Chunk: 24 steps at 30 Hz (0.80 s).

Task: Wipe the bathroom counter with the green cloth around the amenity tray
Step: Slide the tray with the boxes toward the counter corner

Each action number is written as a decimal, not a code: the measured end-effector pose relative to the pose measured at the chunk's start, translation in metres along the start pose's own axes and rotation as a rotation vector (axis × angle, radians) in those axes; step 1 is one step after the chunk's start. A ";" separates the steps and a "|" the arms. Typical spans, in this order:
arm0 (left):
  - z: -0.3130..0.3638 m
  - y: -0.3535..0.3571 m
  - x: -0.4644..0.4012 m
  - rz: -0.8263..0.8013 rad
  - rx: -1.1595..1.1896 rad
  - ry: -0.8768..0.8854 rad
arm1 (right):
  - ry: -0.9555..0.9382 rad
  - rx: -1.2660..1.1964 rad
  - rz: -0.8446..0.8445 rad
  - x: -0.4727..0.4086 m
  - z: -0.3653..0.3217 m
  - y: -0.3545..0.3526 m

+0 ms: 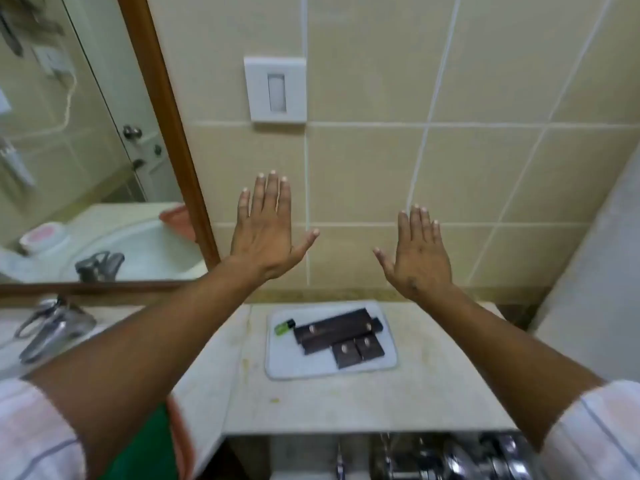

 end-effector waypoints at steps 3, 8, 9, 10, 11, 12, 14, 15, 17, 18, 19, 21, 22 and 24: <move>-0.008 0.074 0.041 -0.199 0.041 -0.088 | 0.098 -0.034 -0.230 0.040 0.010 0.075; -0.028 0.169 0.108 -0.422 0.151 -0.305 | 0.186 -0.113 -0.415 0.089 0.015 0.152; -0.034 0.180 0.116 -0.456 0.208 -0.380 | 0.211 -0.120 -0.458 0.091 0.016 0.161; -0.039 0.192 0.124 -0.494 0.292 -0.479 | 0.254 -0.141 -0.505 0.092 0.019 0.170; -0.045 0.198 0.131 -0.511 0.364 -0.578 | 0.295 -0.179 -0.522 0.091 0.020 0.173; -0.051 0.202 0.138 -0.541 0.409 -0.664 | 0.337 -0.211 -0.536 0.091 0.023 0.174; -0.059 0.212 0.147 -0.614 0.445 -0.772 | 0.400 -0.267 -0.561 0.086 0.029 0.182; -0.062 0.217 0.151 -0.648 0.450 -0.794 | 0.429 -0.290 -0.574 0.085 0.032 0.186; -0.066 0.224 0.156 -0.689 0.469 -0.821 | 0.508 -0.345 -0.602 0.085 0.038 0.193; -0.067 0.227 0.158 -0.701 0.479 -0.832 | 0.532 -0.373 -0.604 0.084 0.039 0.196; -0.069 0.229 0.159 -0.703 0.487 -0.845 | 0.553 -0.397 -0.599 0.083 0.040 0.198; -0.071 0.232 0.160 -0.706 0.498 -0.865 | 0.583 -0.422 -0.594 0.082 0.039 0.202; -0.072 0.234 0.159 -0.709 0.497 -0.868 | 0.594 -0.430 -0.585 0.082 0.040 0.205; -0.075 0.236 0.159 -0.713 0.499 -0.877 | 0.613 -0.449 -0.563 0.081 0.041 0.207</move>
Point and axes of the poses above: each hand's wrist, its own x-axis away from the middle knuckle, its own y-axis out of the palm, z = x × y, the point moved 9 cm from there along -x, towards the middle knuckle, and after that the axes turned 4 degrees about -z, right-handed, at the moved point
